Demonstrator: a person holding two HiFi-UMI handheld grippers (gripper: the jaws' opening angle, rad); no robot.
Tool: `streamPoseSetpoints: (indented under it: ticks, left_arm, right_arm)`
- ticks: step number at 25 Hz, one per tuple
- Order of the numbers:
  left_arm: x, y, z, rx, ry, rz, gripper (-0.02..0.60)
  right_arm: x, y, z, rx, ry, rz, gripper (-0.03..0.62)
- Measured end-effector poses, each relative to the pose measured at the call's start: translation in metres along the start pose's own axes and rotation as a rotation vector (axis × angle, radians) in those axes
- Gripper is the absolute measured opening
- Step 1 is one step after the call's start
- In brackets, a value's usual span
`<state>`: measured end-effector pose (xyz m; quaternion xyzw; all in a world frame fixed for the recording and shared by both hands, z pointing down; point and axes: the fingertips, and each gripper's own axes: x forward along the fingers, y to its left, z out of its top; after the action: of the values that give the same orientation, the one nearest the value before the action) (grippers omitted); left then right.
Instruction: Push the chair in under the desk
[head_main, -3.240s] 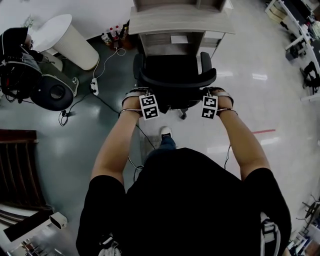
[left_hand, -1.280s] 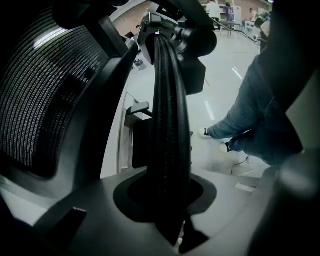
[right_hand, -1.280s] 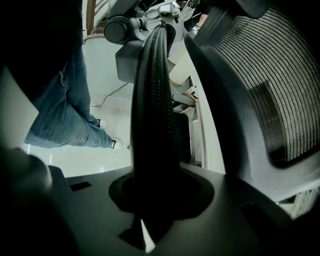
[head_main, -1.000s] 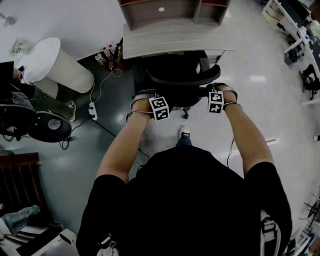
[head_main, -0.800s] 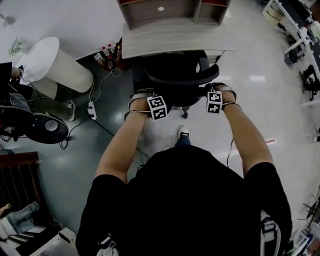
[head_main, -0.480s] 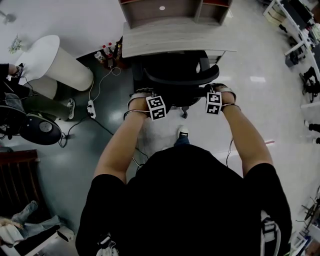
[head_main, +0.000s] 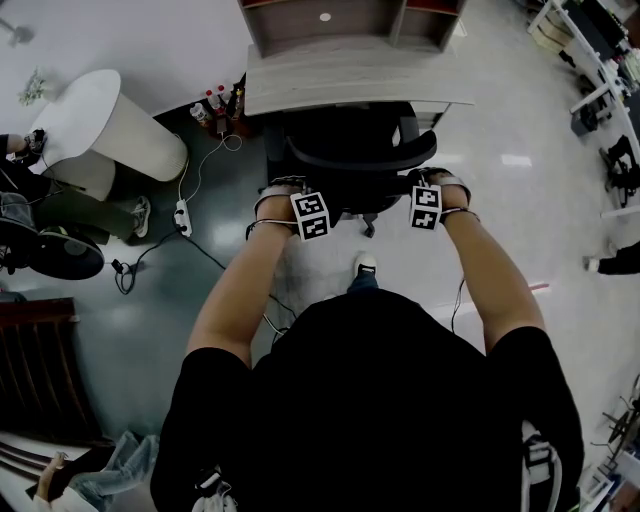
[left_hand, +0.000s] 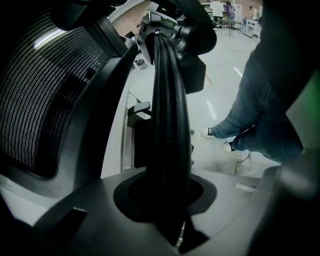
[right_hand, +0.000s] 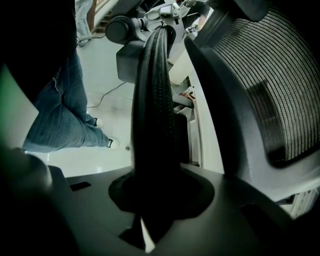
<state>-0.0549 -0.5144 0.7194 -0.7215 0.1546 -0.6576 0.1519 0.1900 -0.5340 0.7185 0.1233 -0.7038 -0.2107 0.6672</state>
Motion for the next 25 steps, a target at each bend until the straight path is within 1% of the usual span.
streamPoseSetpoints:
  ticks: [6,9,12,13,17,21,25]
  left_arm:
    - [0.001,0.000,0.000,0.004,-0.003,0.010,0.091]
    - [0.001,0.001,0.000,-0.004,-0.003,0.002,0.098]
    - [-0.001,0.000,0.001,-0.035,-0.025,-0.020,0.119]
    - [-0.003,0.000,0.001,-0.049,-0.037,-0.024,0.135]
    - [-0.012,0.001,-0.001,-0.093,-0.066,-0.021,0.167]
    - [-0.026,0.002,-0.002,-0.114,-0.107,-0.004,0.192]
    - [-0.044,0.000,-0.002,-0.161,-0.167,0.008,0.206]
  right_arm:
    - [0.000,0.000,0.000,0.008,-0.002,-0.007,0.097]
    - [0.000,-0.002,0.001,0.027,-0.009,-0.015,0.121]
    - [-0.003,-0.002,0.002,0.050,-0.020,-0.014,0.135]
    - [-0.005,-0.002,0.002,0.060,-0.024,-0.014,0.143]
    - [-0.017,-0.003,0.002,0.092,-0.041,-0.032,0.179]
    - [-0.033,-0.004,-0.002,0.185,-0.056,-0.052,0.224]
    - [-0.061,-0.004,-0.003,0.327,-0.115,-0.086,0.224]
